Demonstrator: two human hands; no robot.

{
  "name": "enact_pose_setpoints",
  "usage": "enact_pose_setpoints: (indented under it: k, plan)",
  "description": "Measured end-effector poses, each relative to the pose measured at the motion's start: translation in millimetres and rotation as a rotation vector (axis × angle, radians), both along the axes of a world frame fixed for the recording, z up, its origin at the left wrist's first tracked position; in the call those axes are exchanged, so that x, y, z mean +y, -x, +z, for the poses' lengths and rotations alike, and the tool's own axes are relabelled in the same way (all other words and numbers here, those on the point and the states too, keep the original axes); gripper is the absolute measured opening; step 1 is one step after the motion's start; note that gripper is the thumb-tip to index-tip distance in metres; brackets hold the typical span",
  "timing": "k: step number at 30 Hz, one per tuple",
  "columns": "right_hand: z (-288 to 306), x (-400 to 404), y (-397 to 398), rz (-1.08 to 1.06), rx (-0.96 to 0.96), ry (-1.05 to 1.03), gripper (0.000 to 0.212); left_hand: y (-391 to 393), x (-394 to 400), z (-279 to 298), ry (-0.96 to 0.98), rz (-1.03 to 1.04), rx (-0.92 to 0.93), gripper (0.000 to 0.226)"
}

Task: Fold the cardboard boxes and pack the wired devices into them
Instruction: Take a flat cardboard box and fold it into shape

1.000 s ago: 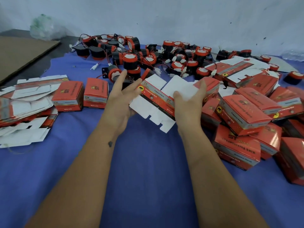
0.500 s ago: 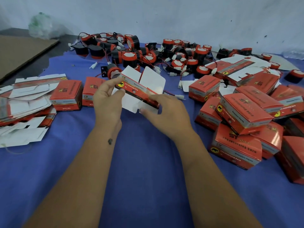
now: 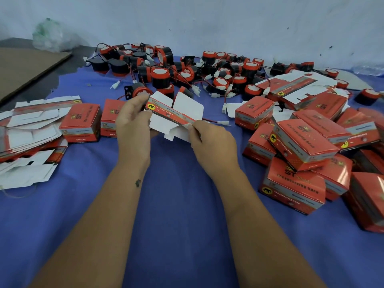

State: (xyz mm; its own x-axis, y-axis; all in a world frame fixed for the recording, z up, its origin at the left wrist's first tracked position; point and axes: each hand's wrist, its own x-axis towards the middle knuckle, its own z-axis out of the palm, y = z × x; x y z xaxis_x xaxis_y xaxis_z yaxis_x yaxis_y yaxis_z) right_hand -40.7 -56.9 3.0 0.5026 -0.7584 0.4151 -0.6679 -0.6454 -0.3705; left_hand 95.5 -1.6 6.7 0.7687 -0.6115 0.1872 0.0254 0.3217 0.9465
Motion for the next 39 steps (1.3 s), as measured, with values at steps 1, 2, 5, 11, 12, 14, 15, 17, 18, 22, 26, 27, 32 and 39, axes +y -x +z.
enact_pose_setpoints:
  k: [1,2,5,11,12,14,15,17,18,22,26,27,32,39]
  plan:
    - [0,1,0,0.000,-0.030,0.000,0.027,2,1,1,0.018,0.002,-0.051,0.043]
    - [1,1,0,0.003,-0.063,0.003,0.027,4,2,3,0.061,0.001,-0.091,0.044]
    - [0,-1,1,0.010,-0.154,-0.032,0.029,3,5,7,0.205,-0.025,-0.186,0.043]
    - [1,-1,2,0.112,-0.710,-0.332,0.030,-1,4,2,0.061,-0.153,-0.584,0.087]
    - [1,-1,2,0.135,-0.728,-0.332,0.029,1,4,1,0.058,-0.143,-0.635,0.089]
    - [0,1,3,0.173,-0.703,-0.274,0.028,3,2,0,0.059,-0.092,-0.725,0.094]
    - [0,2,3,0.179,-0.679,-0.216,0.028,3,2,0,0.051,-0.058,-0.772,0.096]
    - [-1,1,3,0.158,-0.644,-0.052,0.022,4,2,1,0.036,-0.005,-0.868,0.101]
    - [-1,1,3,0.133,-0.637,0.046,0.020,5,3,1,0.033,0.009,-0.913,0.104]
    - [-3,0,3,0.092,-0.608,0.248,0.019,5,3,5,0.000,0.092,-1.027,0.112]
    - [-3,1,3,0.066,-0.555,0.177,0.021,1,5,4,0.024,0.159,-1.039,0.101]
    - [-2,0,3,0.048,-0.572,0.107,0.022,0,5,4,0.019,0.158,-1.036,0.100]
    - [5,-4,4,-0.055,-0.806,-0.339,0.018,5,7,3,-0.041,0.091,-1.049,0.096]
    - [11,-12,9,-0.150,-1.247,-0.608,0.038,11,5,1,-0.079,-0.103,-0.992,0.078]
